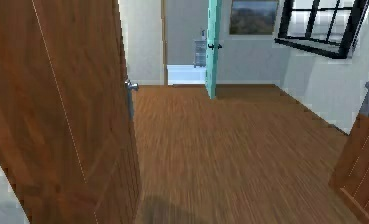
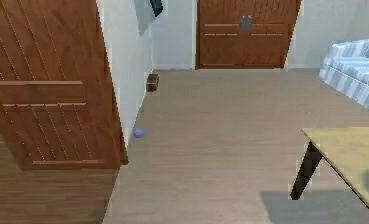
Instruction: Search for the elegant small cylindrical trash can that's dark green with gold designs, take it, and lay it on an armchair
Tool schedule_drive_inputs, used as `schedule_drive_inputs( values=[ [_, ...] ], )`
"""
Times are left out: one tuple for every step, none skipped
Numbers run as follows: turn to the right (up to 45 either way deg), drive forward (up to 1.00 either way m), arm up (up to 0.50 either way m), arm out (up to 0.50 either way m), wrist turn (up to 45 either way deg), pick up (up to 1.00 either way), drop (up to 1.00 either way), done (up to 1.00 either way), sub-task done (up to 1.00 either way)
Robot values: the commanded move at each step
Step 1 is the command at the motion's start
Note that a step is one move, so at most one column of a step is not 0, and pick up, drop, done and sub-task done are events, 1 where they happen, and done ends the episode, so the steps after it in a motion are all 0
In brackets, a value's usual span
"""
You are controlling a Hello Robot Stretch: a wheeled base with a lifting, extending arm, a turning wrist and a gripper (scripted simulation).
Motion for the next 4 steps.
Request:
schedule_drive_inputs(
  values=[
    [0.0,1.00,0.00,0.00,0.0,0.00,0.00,0.00,0.00],
    [0.0,1.00,0.00,0.00,0.0,0.00,0.00,0.00,0.00],
    [0.0,1.00,0.00,0.00,0.0,0.00,0.00,0.00,0.00],
    [0.0,1.00,0.00,0.00,0.0,0.00,0.00,0.00,0.00]
  ],
)
